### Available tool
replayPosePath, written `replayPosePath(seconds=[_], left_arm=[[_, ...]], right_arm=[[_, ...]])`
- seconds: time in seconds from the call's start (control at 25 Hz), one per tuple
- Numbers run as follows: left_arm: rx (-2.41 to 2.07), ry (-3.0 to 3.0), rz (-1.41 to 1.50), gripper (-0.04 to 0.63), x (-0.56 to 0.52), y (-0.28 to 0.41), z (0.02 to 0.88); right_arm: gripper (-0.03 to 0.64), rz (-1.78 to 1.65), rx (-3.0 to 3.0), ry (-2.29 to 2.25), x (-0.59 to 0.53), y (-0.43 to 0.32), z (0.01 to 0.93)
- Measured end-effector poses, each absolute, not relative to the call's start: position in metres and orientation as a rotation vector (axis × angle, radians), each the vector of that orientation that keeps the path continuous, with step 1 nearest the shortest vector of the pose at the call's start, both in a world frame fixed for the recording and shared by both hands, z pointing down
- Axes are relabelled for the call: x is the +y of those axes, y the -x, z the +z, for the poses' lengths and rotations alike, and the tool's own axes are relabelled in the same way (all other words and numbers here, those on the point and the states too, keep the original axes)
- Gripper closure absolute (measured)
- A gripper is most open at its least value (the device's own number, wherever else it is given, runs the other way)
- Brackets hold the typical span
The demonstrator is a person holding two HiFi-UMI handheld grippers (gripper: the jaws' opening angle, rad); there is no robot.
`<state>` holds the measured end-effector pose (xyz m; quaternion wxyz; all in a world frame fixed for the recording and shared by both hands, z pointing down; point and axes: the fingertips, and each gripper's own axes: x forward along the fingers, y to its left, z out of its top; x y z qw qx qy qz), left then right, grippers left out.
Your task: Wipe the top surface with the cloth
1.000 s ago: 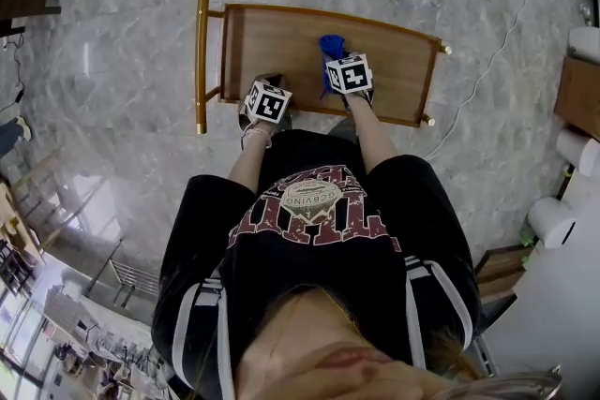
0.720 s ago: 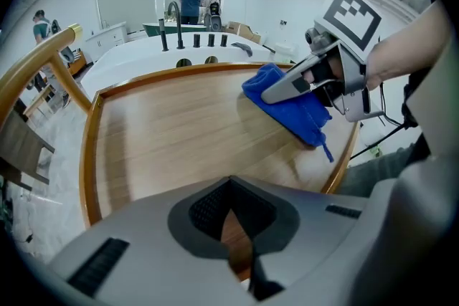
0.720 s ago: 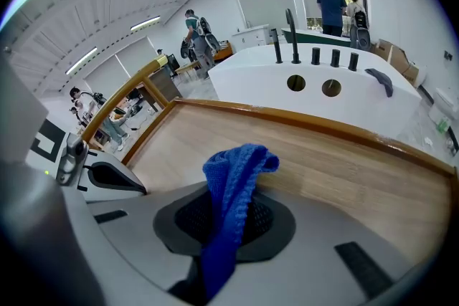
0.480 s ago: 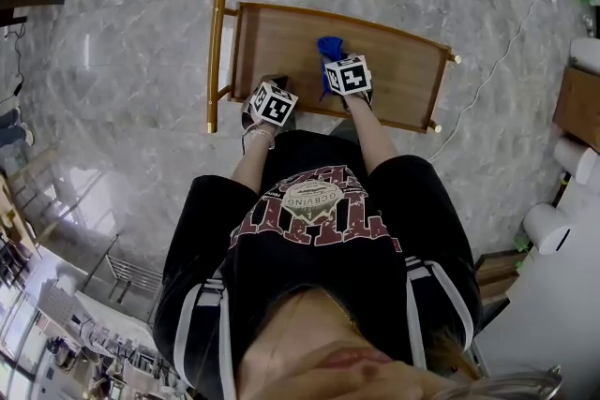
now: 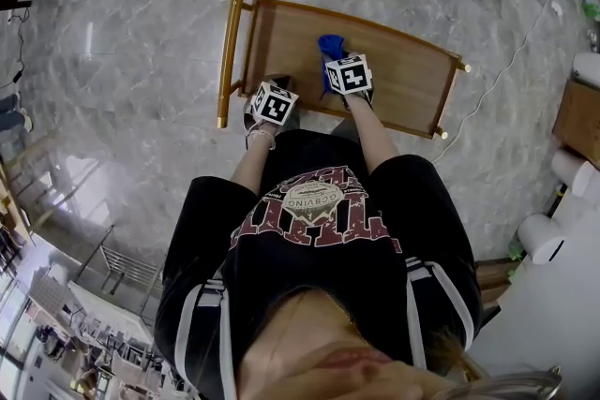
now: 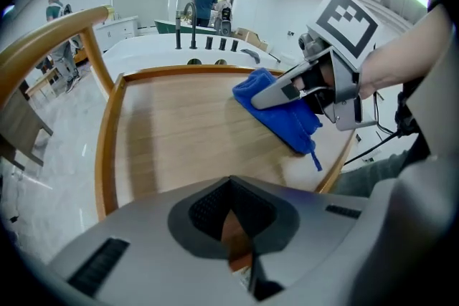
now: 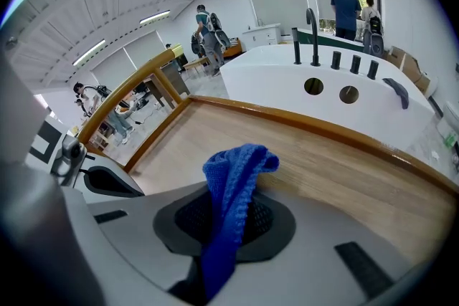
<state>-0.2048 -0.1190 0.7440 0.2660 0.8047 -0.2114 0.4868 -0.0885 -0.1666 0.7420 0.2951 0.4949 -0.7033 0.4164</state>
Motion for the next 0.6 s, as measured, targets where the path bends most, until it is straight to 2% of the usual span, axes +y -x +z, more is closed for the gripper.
replayPosePath(seconds=[0.6], left_arm=[[-0.648, -2.119, 1.286, 0.548, -0.121, 0.261, 0.744]], right_arm=[[0.561, 1.077, -1.929, -1.227, -0.194, 0.153, 0.743]])
